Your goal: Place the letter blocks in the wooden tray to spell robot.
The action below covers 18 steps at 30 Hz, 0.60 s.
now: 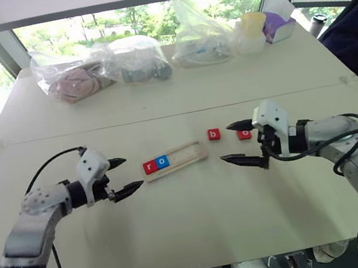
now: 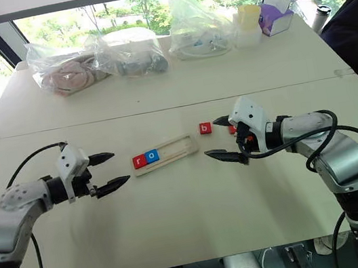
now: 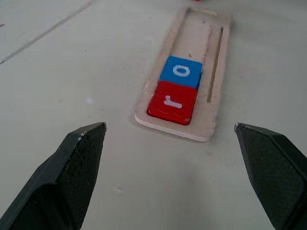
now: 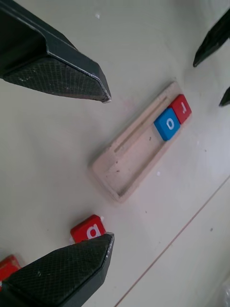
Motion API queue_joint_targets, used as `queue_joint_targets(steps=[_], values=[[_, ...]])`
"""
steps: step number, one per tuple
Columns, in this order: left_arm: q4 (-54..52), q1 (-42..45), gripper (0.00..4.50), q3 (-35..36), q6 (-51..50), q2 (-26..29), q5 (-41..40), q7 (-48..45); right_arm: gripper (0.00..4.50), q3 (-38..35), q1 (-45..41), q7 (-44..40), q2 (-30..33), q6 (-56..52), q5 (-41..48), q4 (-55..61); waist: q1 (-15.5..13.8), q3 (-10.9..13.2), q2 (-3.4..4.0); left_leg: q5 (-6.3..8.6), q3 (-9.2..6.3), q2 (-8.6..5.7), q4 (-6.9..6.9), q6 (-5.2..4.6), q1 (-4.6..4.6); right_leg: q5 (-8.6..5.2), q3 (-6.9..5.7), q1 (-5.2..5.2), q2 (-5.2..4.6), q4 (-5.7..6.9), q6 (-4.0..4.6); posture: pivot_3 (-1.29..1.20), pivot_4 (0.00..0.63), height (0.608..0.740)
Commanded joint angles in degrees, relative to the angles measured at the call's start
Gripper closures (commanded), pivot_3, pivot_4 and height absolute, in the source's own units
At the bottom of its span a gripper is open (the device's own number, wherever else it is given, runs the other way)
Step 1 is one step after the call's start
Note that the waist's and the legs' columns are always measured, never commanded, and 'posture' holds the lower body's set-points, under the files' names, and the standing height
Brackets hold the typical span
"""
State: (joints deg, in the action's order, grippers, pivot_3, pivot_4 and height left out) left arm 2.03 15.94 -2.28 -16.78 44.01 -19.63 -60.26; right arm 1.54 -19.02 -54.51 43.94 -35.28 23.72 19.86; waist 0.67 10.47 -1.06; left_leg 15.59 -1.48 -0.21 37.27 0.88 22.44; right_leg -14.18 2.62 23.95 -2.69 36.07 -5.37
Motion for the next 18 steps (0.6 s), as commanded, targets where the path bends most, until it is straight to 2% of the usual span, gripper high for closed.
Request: queue_joint_targets(steps=[1,9,18], values=[[9.5,6.0,0.00,-3.1,5.5,-1.0,3.5,-5.2,0.03,-1.4,0.5,0.8,0.4,1.3,-0.2,1.8,0.0,0.0,0.00,0.00,0.00,0.00,0.00,0.00,0.01,0.02,0.00,0.01,0.00,0.02,-0.03,0.00,0.150,0.740],[23.2,14.5,0.00,-6.4,11.7,-4.5,7.4,-12.2,0.03,-2.6,4.2,4.2,0.1,0.0,0.7,6.0,0.1,0.0,0.00,0.00,0.01,0.01,0.05,0.00,0.00,0.06,0.01,0.06,0.01,0.13,-0.09,0.00,0.150,0.740],[25.2,17.8,0.00,-5.3,10.4,-6.9,6.8,-15.2,0.03,-3.0,5.4,6.1,0.3,-0.4,0.6,7.6,0.0,0.0,-0.01,-0.01,-0.01,0.01,0.08,-0.01,0.01,0.07,0.01,0.05,0.01,0.15,-0.12,0.00,0.150,0.740]])
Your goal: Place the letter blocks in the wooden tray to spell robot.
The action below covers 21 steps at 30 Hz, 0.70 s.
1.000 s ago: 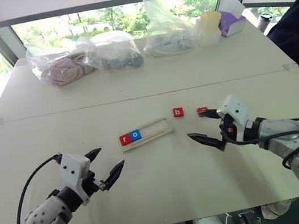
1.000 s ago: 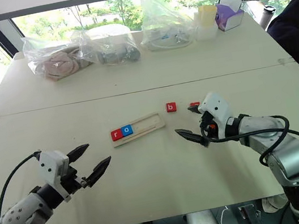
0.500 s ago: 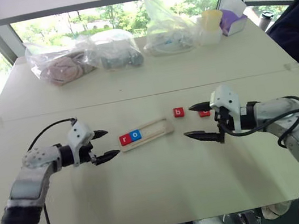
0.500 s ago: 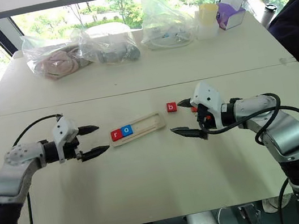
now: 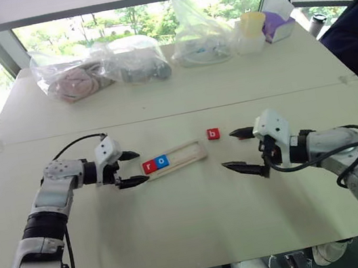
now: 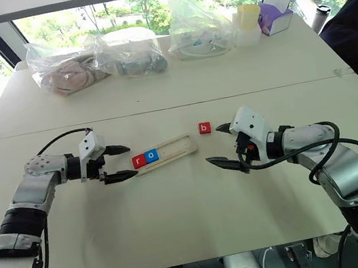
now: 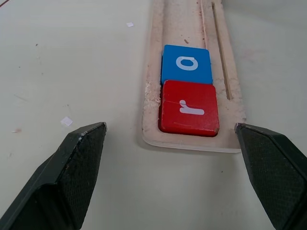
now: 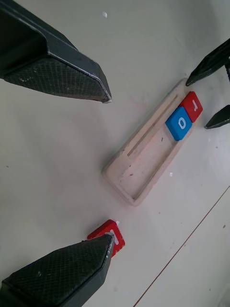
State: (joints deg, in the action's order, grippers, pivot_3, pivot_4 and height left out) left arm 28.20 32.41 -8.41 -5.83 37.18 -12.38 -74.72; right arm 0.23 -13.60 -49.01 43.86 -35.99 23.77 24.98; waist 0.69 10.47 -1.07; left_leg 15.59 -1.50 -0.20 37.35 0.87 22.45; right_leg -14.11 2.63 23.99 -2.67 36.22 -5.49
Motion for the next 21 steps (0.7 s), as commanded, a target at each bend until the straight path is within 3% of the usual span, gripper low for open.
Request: queue_joint_targets(steps=[1,10,21], values=[[-1.3,1.4,0.00,1.0,-0.9,-0.2,-0.6,-0.9,0.03,-1.6,0.0,0.7,0.3,0.3,0.6,2.5,0.0,0.0,0.00,0.00,0.00,0.00,0.00,0.00,0.00,0.00,0.00,0.00,0.00,0.00,0.00,0.00,0.150,0.740],[-6.1,-1.3,0.00,-0.1,-2.3,-1.2,0.1,-0.6,0.03,-0.6,-0.6,1.2,0.1,0.7,0.1,2.4,0.1,0.0,0.00,0.00,-0.02,0.00,0.00,0.00,-0.01,0.01,0.00,0.00,0.01,0.03,-0.02,0.00,0.150,0.740],[-4.1,-2.9,0.00,-2.1,2.2,-0.9,4.5,0.8,0.03,0.0,-0.9,1.3,0.0,1.1,-0.3,2.4,0.0,0.0,0.01,0.00,-0.03,0.00,0.03,0.00,-0.01,0.01,0.00,-0.02,0.01,0.04,-0.02,0.00,0.150,0.740]])
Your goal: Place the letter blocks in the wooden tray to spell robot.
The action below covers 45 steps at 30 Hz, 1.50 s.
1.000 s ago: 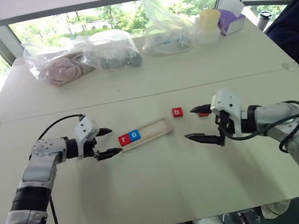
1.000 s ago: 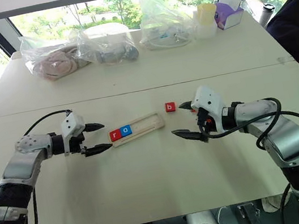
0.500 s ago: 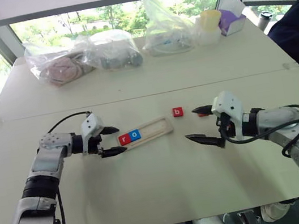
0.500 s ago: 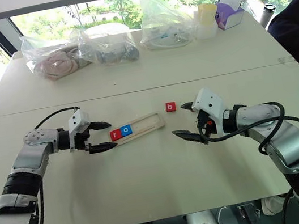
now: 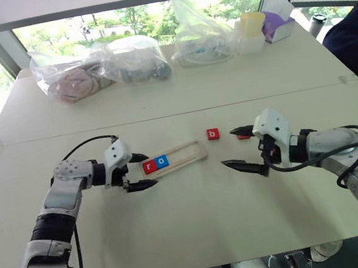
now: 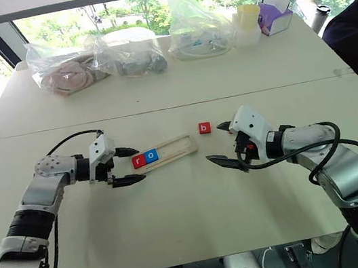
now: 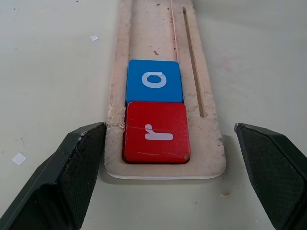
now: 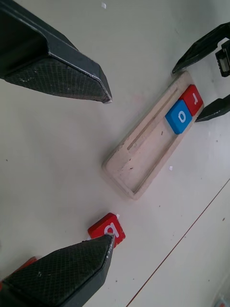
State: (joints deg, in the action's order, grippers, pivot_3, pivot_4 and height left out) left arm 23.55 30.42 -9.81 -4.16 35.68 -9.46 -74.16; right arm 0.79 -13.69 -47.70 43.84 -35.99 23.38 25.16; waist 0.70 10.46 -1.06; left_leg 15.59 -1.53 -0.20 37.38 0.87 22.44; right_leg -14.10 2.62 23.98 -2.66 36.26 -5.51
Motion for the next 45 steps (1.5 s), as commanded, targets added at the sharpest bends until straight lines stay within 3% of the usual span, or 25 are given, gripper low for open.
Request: queue_joint_targets(steps=[1,13,21,26,45], values=[[1.0,-1.1,0.00,-0.7,0.9,0.7,1.9,0.3,0.03,-0.5,-0.9,0.1,0.0,1.1,0.0,2.3,0.0,0.0,0.00,0.00,0.00,0.00,0.01,0.00,-0.01,0.00,0.00,-0.01,0.00,0.00,0.00,0.00,0.150,0.740],[6.7,-2.6,0.00,-0.6,5.6,2.0,4.0,2.0,0.03,0.1,-1.5,0.5,-0.1,1.8,-0.4,1.7,0.2,-0.1,0.03,0.00,0.00,0.03,0.00,0.00,-0.37,-0.01,0.00,-0.32,0.04,0.05,0.01,0.00,0.150,0.740],[4.7,-5.2,0.00,-1.3,5.9,2.0,4.3,2.6,0.03,0.3,-2.3,0.4,-0.3,2.4,-0.9,0.8,0.4,-0.1,0.09,0.00,0.02,0.08,-0.18,0.00,-0.98,-0.11,0.02,-0.80,0.06,0.04,0.18,0.00,0.150,0.740],[2.5,-6.7,1.34,-1.3,4.5,1.8,3.9,2.8,0.00,0.4,-2.6,0.2,-0.2,2.6,-0.9,0.6,0.3,-0.2,0.20,0.00,0.02,0.09,-0.20,0.00,-0.98,-0.11,0.02,-0.80,0.05,0.04,0.17,0.00,0.150,0.740],[-18.9,-14.0,1.34,-5.6,-0.7,1.9,1.9,0.4,0.00,3.5,-6.7,-2.2,-0.7,5.6,-4.8,-6.3,0.0,-0.2,0.23,0.01,0.03,0.02,-0.24,-0.01,-0.88,-0.15,0.03,-0.80,-0.09,-0.14,0.22,0.00,0.150,0.740]])
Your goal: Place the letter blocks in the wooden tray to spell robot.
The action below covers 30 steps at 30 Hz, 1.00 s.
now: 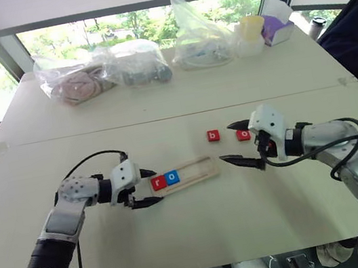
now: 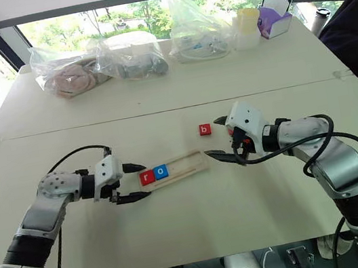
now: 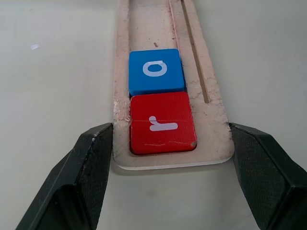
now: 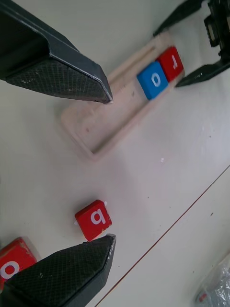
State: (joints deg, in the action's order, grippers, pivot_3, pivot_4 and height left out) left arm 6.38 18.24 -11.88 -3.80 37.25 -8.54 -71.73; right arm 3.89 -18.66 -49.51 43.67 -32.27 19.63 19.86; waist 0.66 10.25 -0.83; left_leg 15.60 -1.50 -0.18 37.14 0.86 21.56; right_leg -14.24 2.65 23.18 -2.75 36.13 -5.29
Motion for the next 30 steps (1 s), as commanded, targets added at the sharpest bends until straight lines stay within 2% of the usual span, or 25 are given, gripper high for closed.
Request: queue_joint_targets(steps=[1,11,25,27,28,30], values=[[-2.6,-2.4,1.34,-4.0,-1.0,0.5,1.0,-2.4,0.00,1.3,-2.6,-0.7,-0.9,2.7,-1.6,-2.3,0.0,0.0,0.00,0.00,0.00,0.00,0.00,0.00,0.00,0.00,0.00,0.00,0.00,0.00,0.00,0.00,0.150,0.740],[-6.9,-4.6,1.34,-5.6,-0.8,2.2,1.0,-4.1,0.00,5.9,-8.2,-4.1,-2.8,8.3,-6.1,-11.9,0.1,0.0,0.00,0.00,0.01,0.01,-0.02,0.00,0.00,0.00,0.01,0.02,0.02,-0.01,0.01,0.00,0.150,0.740],[-6.6,-5.7,1.34,-6.0,-1.3,2.3,1.4,-2.9,0.00,7.5,-10.2,-6.1,-4.9,10.4,-9.0,-15.9,0.1,0.0,0.01,0.00,0.01,0.01,-0.02,0.00,0.00,-0.01,0.01,0.02,0.01,-0.01,0.01,0.00,0.150,0.740],[-6.7,-5.7,0.29,-5.7,-1.6,2.4,1.3,-2.7,0.00,7.7,-10.9,-6.1,-5.4,10.8,-9.5,-17.3,0.1,0.0,0.01,0.00,0.01,0.01,-0.02,0.00,0.00,-0.01,0.01,0.02,0.01,-0.01,0.01,0.00,0.150,0.740],[-6.8,-5.8,0.07,-5.5,-1.7,2.4,1.3,-2.5,0.00,7.8,-11.2,-6.2,-5.7,11.0,-9.8,-18.0,0.2,0.0,0.01,0.00,0.01,0.01,-0.02,0.00,0.00,-0.01,0.01,0.02,0.01,-0.01,0.01,0.00,0.150,0.740],[-7.2,-6.2,0.07,-5.2,-1.9,2.7,1.3,-2.1,0.00,8.0,-12.2,-5.9,-6.5,11.4,-10.4,-19.9,0.2,0.0,0.01,0.00,0.01,0.01,-0.02,0.00,-0.01,0.00,0.01,0.02,0.01,0.00,0.01,0.00,0.150,0.740]])
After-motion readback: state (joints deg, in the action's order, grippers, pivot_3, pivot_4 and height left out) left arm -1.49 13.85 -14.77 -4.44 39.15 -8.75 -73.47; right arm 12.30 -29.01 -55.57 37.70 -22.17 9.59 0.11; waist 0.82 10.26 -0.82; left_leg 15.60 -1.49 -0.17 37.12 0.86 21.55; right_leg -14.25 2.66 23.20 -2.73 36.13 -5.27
